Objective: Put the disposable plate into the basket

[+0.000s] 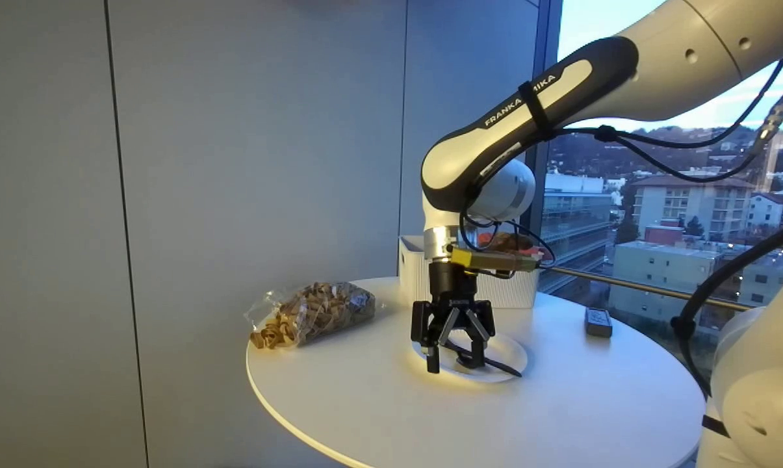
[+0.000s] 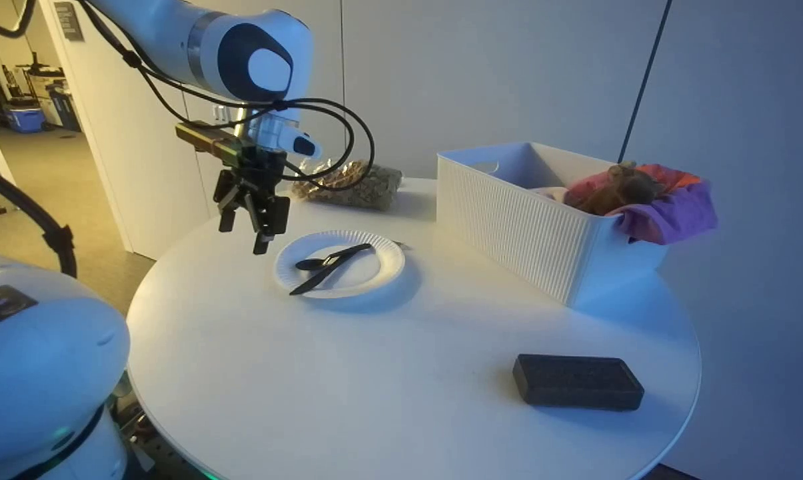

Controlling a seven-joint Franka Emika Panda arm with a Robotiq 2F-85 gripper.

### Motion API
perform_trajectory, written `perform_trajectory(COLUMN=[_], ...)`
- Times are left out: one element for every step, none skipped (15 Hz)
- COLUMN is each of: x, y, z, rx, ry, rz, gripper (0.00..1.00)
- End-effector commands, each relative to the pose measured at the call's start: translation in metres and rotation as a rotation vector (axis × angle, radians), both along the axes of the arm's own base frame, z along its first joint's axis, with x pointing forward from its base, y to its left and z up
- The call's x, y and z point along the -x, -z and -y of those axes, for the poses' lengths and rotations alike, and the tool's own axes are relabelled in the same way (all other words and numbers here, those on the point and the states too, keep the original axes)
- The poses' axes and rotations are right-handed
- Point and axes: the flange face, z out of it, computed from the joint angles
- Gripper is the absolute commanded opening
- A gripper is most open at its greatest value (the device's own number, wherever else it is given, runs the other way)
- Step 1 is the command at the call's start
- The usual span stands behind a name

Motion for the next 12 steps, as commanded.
perform_trajectory(x=[0.000, 0.000, 0.000, 0.000, 0.000, 0.001, 0.005, 0.008, 0.012, 0.016, 0.022, 0.026], y=[-0.001, -0.001, -0.001, -0.001, -0.005, -0.016, -0.026, -0.038, -0.052, -0.063, -0.076, -0.087], z=[0.000, 0.000, 0.000, 0.000, 0.001, 0.004, 0.009, 0.017, 0.028, 0.038, 0.052, 0.067], rx=[0.000, 0.000, 0.000, 0.000, 0.002, 0.000, -0.009, -0.023, -0.038, -0.048, -0.058, -0.064], ry=[0.000, 0.000, 0.000, 0.000, 0.001, 0.015, 0.036, 0.062, 0.091, 0.112, 0.148, 0.187], rz=[-0.001, -0.001, -0.001, -0.001, 0.013, 0.054, 0.091, 0.133, 0.173, 0.202, 0.227, 0.259], gripper=[1.00, 1.00, 1.00, 1.00, 1.00, 1.00, 1.00, 1.00, 1.00, 1.00, 1.00, 1.00])
